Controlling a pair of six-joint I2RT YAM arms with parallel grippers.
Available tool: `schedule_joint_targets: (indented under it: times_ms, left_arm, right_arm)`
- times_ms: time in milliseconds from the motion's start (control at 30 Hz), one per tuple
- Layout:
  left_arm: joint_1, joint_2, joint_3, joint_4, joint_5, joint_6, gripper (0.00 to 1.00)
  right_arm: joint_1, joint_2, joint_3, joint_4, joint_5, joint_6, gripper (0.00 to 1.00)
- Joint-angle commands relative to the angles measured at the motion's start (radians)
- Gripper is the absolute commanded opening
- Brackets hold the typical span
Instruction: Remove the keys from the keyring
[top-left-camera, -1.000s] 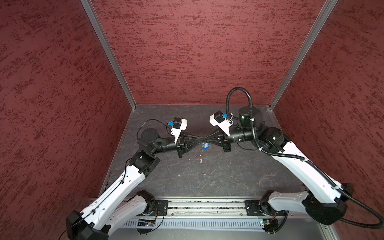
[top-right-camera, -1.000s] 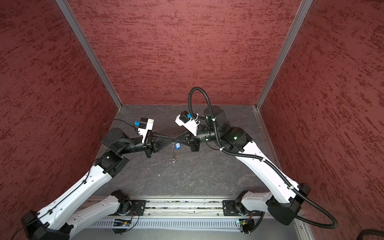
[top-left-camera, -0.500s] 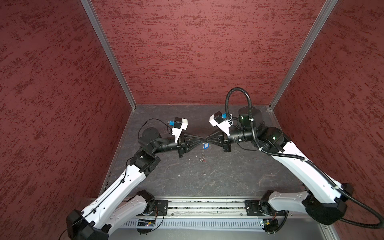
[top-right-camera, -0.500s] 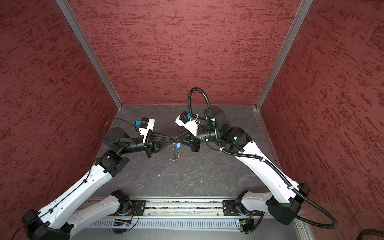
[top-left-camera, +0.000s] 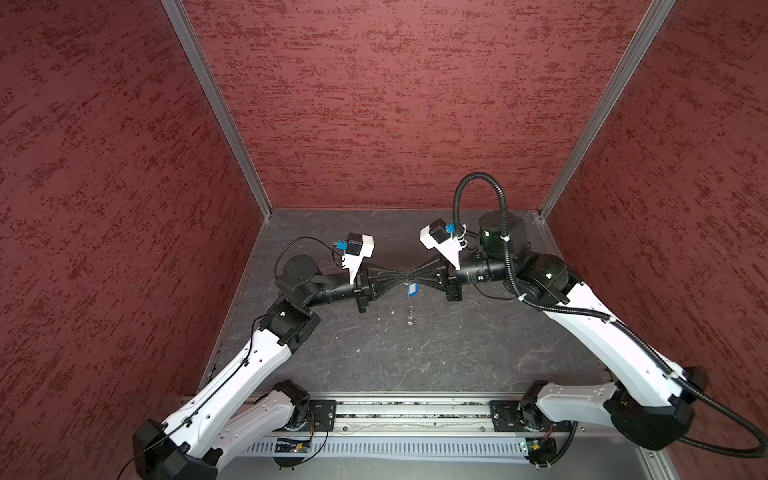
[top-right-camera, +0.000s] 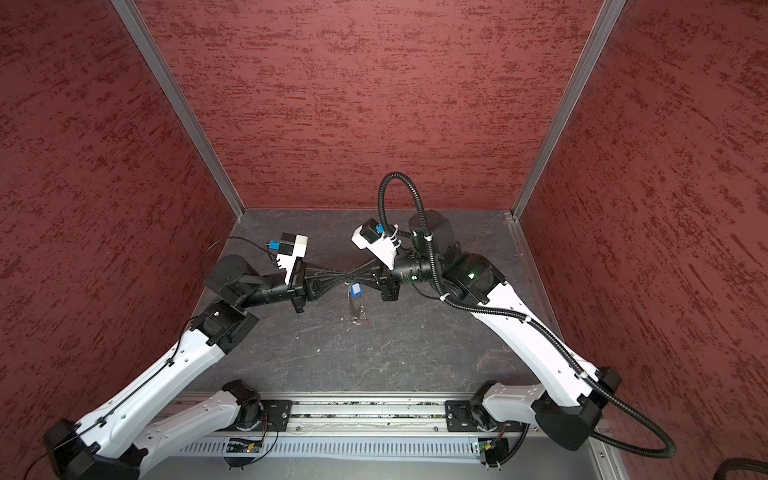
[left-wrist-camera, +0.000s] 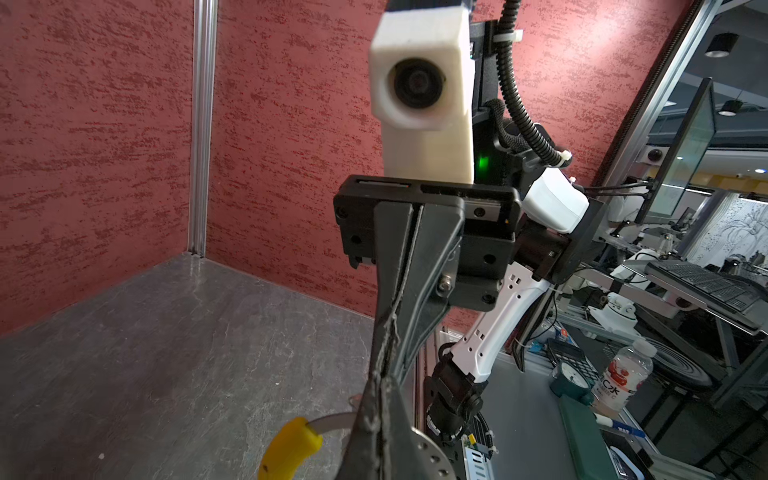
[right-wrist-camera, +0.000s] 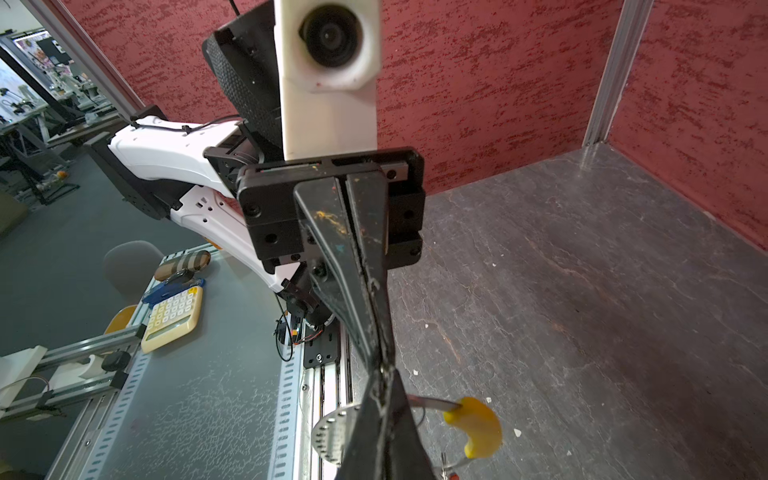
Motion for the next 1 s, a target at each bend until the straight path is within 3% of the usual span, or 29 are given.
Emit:
schedule_joint_targets:
  times_ms: [0,67,200,467,667,767,867,967]
  left_arm:
    - [-0.013,-0.029,-0.027,0.08,-0.048,-0.017,0.0]
    - [-0.009,-0.053,-0.05,0.125,-0.077,-0.025,0.0]
    - [-0.003,-0.074,-0.061,0.182,-0.073,-0.041,0.0]
    - [-0.003,-0.076,-0.079,0.286,-0.048,-0.078,0.0]
    - [-0.003,-0.078,-0.084,0.292,-0.084,-0.079,0.0]
    - [-0.004,-0.075,-0.084,0.298,-0.092,-0.082,0.0]
    - [-0.003,-0.074,-0.084,0.3,-0.104,-0.085,0.0]
    - [-0.004,-0.074,-0.087,0.309,-0.115,-0.088,0.0]
  right_arm:
    - [0.0,-0.06,-0.041,0.208,0.025,0.041,0.28]
    - [0.0,-0.111,-0.115,0.308,0.084,0.071,0.44]
    - [0.0,-0.202,-0.271,0.493,0.162,0.113,0.54]
    - [0.0,-0.196,-0.402,0.639,-0.016,0.177,0.59]
    - [-0.001,-0.174,-0.423,0.698,-0.076,0.219,0.58]
    - [0.0,-0.163,-0.421,0.703,-0.082,0.224,0.51]
    - [0.002,-0.148,-0.414,0.707,-0.099,0.232,0.39]
    - [0.007,-0.132,-0.409,0.708,-0.103,0.234,0.36]
